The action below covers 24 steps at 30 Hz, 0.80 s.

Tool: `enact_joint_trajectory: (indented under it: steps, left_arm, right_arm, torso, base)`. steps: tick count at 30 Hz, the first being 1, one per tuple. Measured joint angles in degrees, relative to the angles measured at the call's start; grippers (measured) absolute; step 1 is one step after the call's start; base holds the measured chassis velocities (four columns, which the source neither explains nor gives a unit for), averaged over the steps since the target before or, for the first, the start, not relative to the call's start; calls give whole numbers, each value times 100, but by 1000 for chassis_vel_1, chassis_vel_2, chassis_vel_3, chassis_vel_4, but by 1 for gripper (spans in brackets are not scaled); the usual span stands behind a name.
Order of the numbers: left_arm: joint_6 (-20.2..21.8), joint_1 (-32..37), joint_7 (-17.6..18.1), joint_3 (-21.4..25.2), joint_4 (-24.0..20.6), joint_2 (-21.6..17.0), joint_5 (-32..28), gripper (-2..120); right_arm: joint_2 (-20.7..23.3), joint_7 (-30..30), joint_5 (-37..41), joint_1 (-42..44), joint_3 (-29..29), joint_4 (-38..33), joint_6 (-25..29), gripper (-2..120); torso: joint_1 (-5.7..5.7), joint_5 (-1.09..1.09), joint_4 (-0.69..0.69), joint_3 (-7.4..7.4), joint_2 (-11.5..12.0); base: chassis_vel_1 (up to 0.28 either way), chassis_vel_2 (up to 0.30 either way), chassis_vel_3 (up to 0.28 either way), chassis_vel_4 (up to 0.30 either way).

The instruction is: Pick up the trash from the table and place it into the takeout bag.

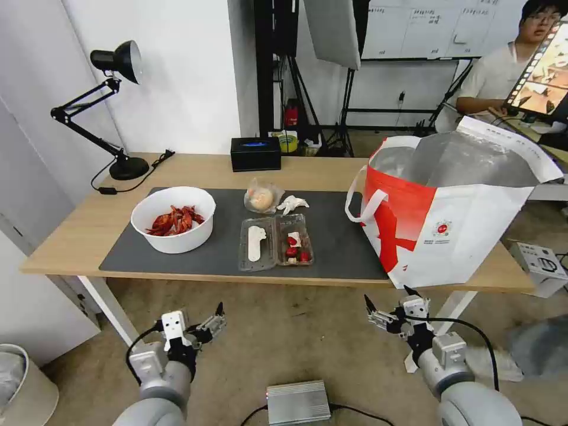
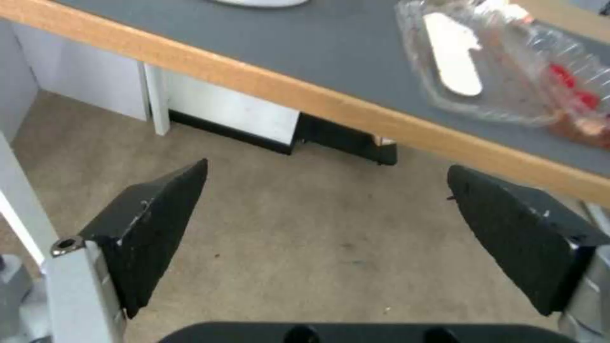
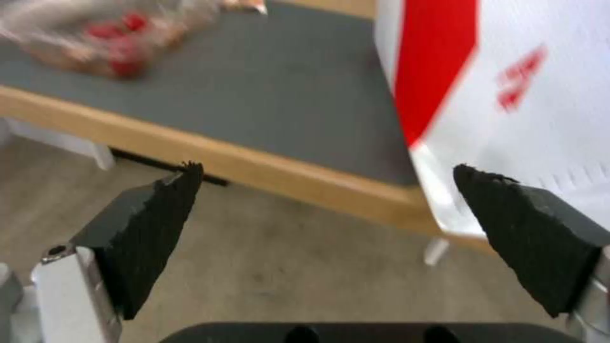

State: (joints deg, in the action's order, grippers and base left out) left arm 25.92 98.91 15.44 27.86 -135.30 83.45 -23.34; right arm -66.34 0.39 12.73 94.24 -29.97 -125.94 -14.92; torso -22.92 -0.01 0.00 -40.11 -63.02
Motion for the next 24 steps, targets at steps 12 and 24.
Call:
enact_joint_trajectory:
  steps: [12, 24]
  left_arm:
    - [-12, -70, 271, -136, -95, 22, -1411, 100]
    - [-131, -899, 1575, -382, -197, 163, -5327, 100]
  right_arm:
    - [-55, -349, 11, 4, 45, -79, 308, 100]
    - [-104, -485, 13, -15, 50, -85, 496, 100]
  torso:
    - [0, 1, 0, 0, 0]
    - [0, 2, 0, 0, 0]
  base:
    - [0, 0, 0, 0]
    - [0, 0, 0, 0]
